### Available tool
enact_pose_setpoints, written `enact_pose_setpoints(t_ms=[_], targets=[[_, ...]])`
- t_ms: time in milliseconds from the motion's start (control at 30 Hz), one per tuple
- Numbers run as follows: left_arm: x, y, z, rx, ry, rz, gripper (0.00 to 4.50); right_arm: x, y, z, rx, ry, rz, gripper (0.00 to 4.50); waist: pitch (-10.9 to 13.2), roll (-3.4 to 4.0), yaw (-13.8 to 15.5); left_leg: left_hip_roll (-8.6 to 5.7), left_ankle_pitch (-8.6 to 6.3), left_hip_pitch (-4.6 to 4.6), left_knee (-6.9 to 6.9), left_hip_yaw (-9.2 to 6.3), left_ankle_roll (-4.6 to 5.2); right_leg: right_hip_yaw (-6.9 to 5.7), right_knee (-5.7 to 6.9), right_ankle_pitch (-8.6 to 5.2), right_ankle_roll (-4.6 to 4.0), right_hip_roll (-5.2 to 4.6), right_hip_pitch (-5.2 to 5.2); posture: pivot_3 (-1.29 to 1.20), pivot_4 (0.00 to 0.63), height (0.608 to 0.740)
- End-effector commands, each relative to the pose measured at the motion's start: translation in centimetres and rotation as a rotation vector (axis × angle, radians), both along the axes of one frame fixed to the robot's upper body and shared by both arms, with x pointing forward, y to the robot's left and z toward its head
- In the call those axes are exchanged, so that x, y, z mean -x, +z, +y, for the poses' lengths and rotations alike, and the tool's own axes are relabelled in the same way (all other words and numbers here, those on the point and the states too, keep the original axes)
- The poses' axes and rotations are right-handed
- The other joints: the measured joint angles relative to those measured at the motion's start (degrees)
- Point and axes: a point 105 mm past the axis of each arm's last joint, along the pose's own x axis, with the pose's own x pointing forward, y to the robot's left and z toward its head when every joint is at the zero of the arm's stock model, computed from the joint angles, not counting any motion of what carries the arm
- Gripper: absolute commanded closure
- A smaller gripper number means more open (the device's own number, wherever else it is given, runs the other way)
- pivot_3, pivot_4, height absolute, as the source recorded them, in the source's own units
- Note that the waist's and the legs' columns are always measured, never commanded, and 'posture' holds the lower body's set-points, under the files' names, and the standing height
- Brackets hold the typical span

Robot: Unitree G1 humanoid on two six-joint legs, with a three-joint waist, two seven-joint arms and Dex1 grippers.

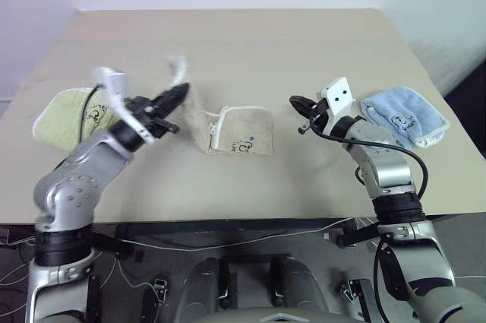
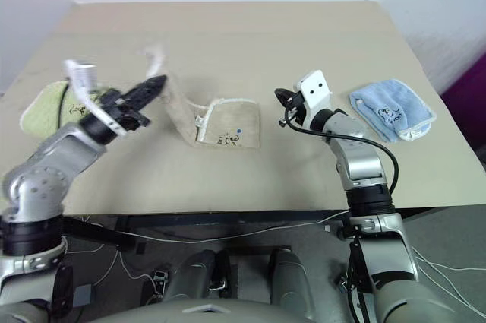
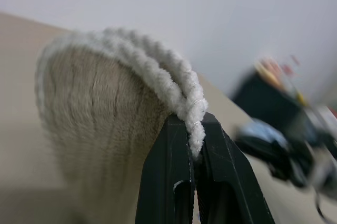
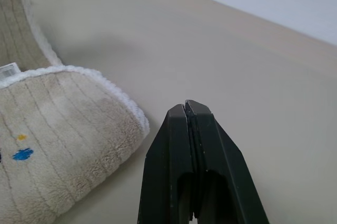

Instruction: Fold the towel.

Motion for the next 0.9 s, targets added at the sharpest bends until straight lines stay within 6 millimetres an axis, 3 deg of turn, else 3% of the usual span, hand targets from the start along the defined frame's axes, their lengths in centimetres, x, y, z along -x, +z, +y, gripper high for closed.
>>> enact_pose_setpoints(t_ms=[33,167,433,533,700,900], targets=[[0.0,-0.1,-3.2,-0.1,-0.102,-0.067,4.47,0.3,1.7,-0.7,-0.02,-0.029,-0.07,4.5,0.0,0.0,0.0,0.0,0.01,0.0,0.0,0.0,0.0,0.0,0.0,0.0,0.0,0.01,0.0,0.0,0.15,0.74],[-0.8,-4.0,-6.7,-0.341,-0.157,-0.045,4.47,0.7,1.6,-1.3,-0.022,-0.058,-0.075,4.5,0.0,0.01,0.1,0.0,0.09,0.0,0.0,0.0,0.14,0.0,0.0,0.0,0.02,0.03,0.0,0.0,0.15,0.74],[-1.5,-8.3,-8.9,-0.552,-0.18,-0.031,4.47,1.2,1.6,-2.1,-0.015,-0.099,-0.078,4.5,0.0,0.03,0.1,0.04,0.11,-0.02,0.0,0.0,0.17,0.01,0.0,0.0,0.02,0.03,-0.04,0.0,0.15,0.74],[-1.3,-7.9,-9.2,-0.499,-0.196,-0.02,3.84,1.3,1.5,-2.1,-0.014,-0.101,-0.078,4.5,0.0,0.02,0.1,0.04,0.11,-0.03,0.01,0.0,0.17,0.02,0.0,0.0,0.02,0.01,-0.04,0.0,0.15,0.74],[-1.0,-6.6,-9.3,-0.396,-0.218,-0.015,2.2,1.4,1.6,-1.7,-0.012,-0.091,-0.081,4.5,0.0,0.02,0.1,0.03,0.11,-0.03,0.03,-0.01,0.19,0.02,0.0,0.0,0.02,-0.04,-0.04,0.0,0.15,0.74],[-0.8,-3.1,-8.1,-0.187,-0.181,-0.049,0.25,1.7,2.0,-0.5,-0.012,-0.039,-0.083,4.5,0.0,0.01,0.1,0.03,0.11,-0.04,0.05,-0.03,0.2,0.02,0.02,0.0,0.03,-0.03,-0.03,0.0,0.15,0.74]])
